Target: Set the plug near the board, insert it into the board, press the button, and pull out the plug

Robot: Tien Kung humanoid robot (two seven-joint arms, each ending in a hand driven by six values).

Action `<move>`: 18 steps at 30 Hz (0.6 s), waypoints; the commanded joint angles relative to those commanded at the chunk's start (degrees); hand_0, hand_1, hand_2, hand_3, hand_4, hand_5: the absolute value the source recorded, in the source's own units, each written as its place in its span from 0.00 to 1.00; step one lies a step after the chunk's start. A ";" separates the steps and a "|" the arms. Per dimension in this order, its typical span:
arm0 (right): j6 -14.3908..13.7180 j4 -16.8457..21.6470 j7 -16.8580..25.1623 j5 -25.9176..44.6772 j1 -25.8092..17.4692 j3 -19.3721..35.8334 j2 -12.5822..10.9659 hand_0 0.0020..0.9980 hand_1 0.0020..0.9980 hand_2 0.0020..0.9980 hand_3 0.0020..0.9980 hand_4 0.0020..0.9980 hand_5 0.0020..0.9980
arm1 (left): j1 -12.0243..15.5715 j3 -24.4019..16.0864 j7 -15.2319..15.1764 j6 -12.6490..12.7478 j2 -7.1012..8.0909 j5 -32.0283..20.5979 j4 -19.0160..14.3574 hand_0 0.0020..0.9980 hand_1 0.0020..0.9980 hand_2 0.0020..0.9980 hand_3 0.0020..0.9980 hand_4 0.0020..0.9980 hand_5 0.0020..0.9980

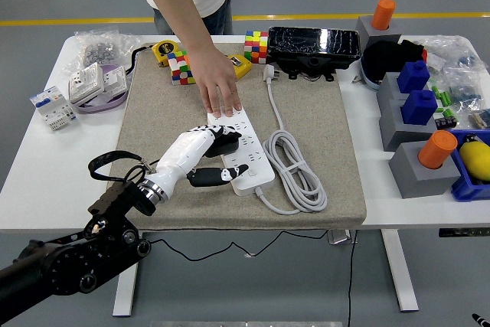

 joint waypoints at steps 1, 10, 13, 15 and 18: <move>-0.03 0.03 0.05 -0.03 -0.01 0.04 -0.01 0.52 0.63 0.62 0.55 0.89 0.41 | 0.02 -0.11 0.08 -0.09 0.04 -0.02 -0.09 0.83 0.82 0.79 0.76 0.82 0.57; -0.09 0.06 0.19 -0.21 -0.18 0.04 -0.04 0.52 0.63 0.61 0.55 0.89 0.41 | 1.58 -3.23 -1.05 0.66 1.99 -1.02 -6.83 0.79 0.78 0.76 0.76 0.82 0.57; -0.05 0.02 0.12 -0.21 -0.21 -0.09 -0.10 0.52 0.63 0.61 0.55 0.89 0.41 | 1.97 -3.78 -0.87 0.33 3.12 -1.52 -11.37 0.79 0.78 0.76 0.76 0.82 0.57; -0.04 0.03 0.10 -0.23 -0.22 0.00 -0.09 0.52 0.63 0.61 0.55 0.89 0.40 | 2.10 -3.68 0.56 -0.98 4.09 -1.75 -14.93 0.42 0.50 0.57 0.70 0.81 0.51; -0.02 0.04 0.06 -0.22 -0.17 -0.03 -0.14 0.52 0.63 0.61 0.55 0.89 0.40 | 1.97 -3.33 4.66 -5.35 5.18 -1.21 -19.98 0.42 0.50 0.57 0.70 0.81 0.51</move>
